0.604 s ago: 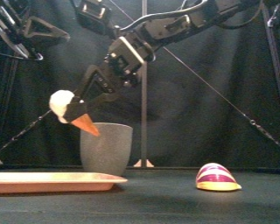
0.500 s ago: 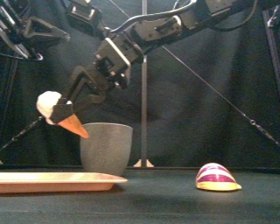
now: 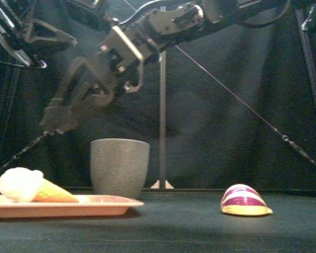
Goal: Pick the ice cream then place it on the pink plate
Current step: Drop ice cream on the pink plate and return to neutral
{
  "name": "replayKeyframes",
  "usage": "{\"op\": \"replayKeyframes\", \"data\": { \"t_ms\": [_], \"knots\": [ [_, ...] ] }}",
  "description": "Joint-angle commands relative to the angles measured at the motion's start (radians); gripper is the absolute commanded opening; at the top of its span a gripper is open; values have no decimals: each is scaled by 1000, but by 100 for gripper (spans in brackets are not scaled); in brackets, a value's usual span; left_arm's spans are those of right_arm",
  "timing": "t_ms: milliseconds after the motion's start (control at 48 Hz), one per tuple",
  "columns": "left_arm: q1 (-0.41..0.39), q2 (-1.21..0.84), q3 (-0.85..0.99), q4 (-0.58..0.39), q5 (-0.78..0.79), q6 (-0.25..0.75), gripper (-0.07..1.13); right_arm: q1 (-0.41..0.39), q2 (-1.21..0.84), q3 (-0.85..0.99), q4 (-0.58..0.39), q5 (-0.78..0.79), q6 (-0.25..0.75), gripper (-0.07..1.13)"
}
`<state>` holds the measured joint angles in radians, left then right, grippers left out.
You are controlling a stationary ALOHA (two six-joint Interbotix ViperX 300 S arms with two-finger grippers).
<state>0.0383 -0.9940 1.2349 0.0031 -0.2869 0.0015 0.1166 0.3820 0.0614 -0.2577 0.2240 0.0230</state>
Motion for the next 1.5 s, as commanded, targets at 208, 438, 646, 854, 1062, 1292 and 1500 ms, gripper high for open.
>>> {"op": "replayKeyframes", "data": {
  "t_ms": [208,438,646,854,1062,1292,1500],
  "knots": [
    [9,0,-9,2,-5,2,-3,-92,-385,210,-3,-81,2,102],
    [12,0,-5,2,-5,2,-3,-133,-621,354,-3,-166,0,102],
    [15,0,-3,2,-5,2,-3,-135,-816,494,2,-272,2,102],
    [18,0,-3,2,-5,2,-3,-150,-1032,698,64,-393,3,102],
    [25,-2,0,3,-5,2,-3,-224,-1235,893,221,-468,0,102],
    [26,-2,0,5,-5,2,-3,-236,-1315,986,244,-472,3,102],
    [28,-2,-2,5,-5,2,-3,-235,-1318,1029,225,-508,-2,102]
  ]
}}
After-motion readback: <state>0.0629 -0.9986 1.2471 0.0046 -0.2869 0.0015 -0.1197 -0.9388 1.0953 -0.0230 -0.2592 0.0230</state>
